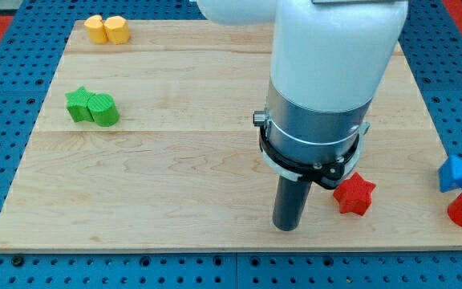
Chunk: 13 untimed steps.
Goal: Move your arm to the top left of the green star
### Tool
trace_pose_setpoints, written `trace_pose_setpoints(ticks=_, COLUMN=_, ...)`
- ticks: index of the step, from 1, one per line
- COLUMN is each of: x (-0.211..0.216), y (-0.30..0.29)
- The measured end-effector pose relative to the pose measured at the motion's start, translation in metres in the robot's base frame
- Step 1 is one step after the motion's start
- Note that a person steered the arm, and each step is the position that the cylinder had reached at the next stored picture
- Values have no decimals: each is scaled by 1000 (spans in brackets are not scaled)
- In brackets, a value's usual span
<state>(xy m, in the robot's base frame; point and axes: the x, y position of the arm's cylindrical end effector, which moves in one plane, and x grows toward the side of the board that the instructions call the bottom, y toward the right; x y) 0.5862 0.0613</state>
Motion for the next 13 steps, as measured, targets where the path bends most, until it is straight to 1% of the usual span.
trace_pose_setpoints(ticks=1, x=0, y=-7)
trace_pose_setpoints(ticks=2, x=0, y=-52)
trace_pose_setpoints(ticks=4, x=0, y=-191)
trace_pose_setpoints(ticks=5, x=-7, y=-242)
trace_pose_setpoints(ticks=6, x=-22, y=-275)
trace_pose_setpoints(ticks=7, x=-30, y=-300)
trace_pose_setpoints(ticks=8, x=-47, y=-322)
trace_pose_setpoints(ticks=9, x=-70, y=-331)
trace_pose_setpoints(ticks=11, x=-134, y=-332)
trace_pose_setpoints(ticks=12, x=-149, y=-352)
trace_pose_setpoints(ticks=13, x=-175, y=-357)
